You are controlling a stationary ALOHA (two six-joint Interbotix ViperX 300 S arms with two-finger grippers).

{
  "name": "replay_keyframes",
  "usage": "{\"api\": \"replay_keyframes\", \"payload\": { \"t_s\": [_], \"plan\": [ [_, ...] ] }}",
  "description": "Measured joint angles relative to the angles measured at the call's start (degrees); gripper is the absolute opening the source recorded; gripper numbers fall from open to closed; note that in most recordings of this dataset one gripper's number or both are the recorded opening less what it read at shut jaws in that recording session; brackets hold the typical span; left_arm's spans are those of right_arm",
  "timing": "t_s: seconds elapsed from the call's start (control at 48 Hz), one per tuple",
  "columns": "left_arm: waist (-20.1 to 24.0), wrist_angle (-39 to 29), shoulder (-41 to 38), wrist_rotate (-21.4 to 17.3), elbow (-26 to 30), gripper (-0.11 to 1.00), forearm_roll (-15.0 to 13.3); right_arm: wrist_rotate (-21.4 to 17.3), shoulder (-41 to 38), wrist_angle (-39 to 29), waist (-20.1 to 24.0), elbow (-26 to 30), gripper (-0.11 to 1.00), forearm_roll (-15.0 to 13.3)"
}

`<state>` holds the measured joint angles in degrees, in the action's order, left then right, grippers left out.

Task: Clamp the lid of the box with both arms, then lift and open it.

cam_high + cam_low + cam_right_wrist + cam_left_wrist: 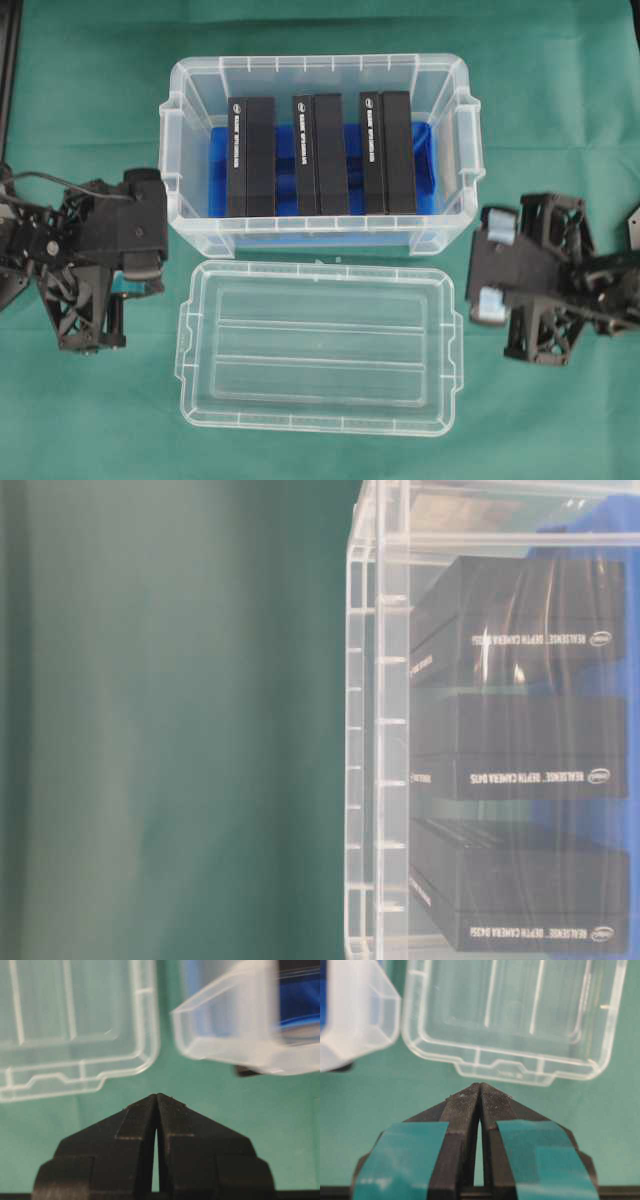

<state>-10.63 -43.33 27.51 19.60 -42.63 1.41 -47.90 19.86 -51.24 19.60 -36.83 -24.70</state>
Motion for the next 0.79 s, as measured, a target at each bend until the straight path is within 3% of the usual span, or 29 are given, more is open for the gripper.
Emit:
{"api": "replay_keyframes", "payload": {
  "t_s": [0.354, 0.791],
  "plan": [
    [2.8, 0.7, 5.5, -5.1, 1.1, 0.02, 0.0, 0.2, 6.0, 0.6, -0.9, -0.2, 0.01, -5.8],
    [5.0, 10.3, 12.1, -12.3, -1.4, 0.02, 0.0, -0.3, 12.0, 8.4, -1.6, -2.8, 0.01, -15.0]
  ]
}}
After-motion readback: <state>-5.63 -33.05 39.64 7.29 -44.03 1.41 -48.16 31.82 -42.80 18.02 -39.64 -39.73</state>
